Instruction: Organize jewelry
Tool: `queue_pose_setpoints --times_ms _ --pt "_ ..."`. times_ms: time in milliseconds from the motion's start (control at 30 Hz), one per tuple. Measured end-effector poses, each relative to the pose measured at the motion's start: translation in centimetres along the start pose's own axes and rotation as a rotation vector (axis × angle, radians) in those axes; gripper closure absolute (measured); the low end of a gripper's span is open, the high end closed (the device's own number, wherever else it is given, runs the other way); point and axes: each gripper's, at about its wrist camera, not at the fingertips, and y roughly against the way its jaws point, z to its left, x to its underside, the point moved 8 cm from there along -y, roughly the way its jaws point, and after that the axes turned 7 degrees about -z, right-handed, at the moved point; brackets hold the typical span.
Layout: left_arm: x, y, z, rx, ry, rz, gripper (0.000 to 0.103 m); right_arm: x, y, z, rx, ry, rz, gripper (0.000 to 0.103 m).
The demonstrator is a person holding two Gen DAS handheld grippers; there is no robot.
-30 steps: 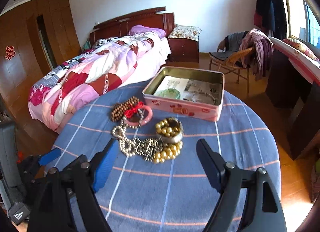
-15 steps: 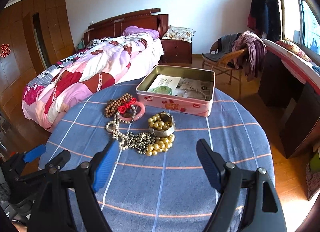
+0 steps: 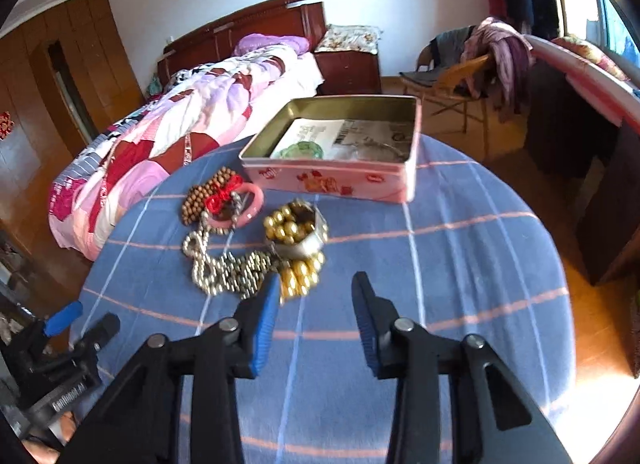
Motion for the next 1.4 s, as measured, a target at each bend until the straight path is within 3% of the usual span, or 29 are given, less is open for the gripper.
queue_pose_setpoints --times_ms 167,300,433,633,800,1067,1200,1400 --pt "-0.9 -1.3 0.4 0.010 -0.016 0.002 0.027 -1.7 -3.8 0.2 0.001 0.008 0.035 0.075" --pt "-2.6 -2.8 0.7 0.030 -0.025 -0.006 0.027 -1.5 -6.9 0.3 0.017 0.019 0.086 0.078" --pt "-4.7 -5.4 0.8 0.051 -0.041 0.001 0.027 -0.8 -8.7 -0.2 0.026 0.015 0.142 0.087" --pt "-8.0 -10.1 -0.2 0.088 -0.091 0.011 0.027 0.0 -7.6 0.0 -0.082 -0.032 0.164 0.094" --pt "-9.7 -13.5 -1.8 0.156 -0.115 0.042 0.027 -0.4 -3.9 0.0 -0.142 -0.060 0.093 0.096" --pt "-9.3 -17.0 -4.6 0.173 -0.233 0.082 0.028 -1.8 -1.3 -0.6 -0.134 -0.057 0.020 0.096" --pt "-8.9 -17.1 -5.3 0.213 -0.208 0.090 0.057 -2.2 -2.0 -1.3 -0.121 -0.081 0.020 0.096" --pt "-8.6 -14.4 -5.3 0.249 -0.156 0.050 0.063 -2.5 -1.6 -1.5 -0.143 -0.122 0.007 0.096"
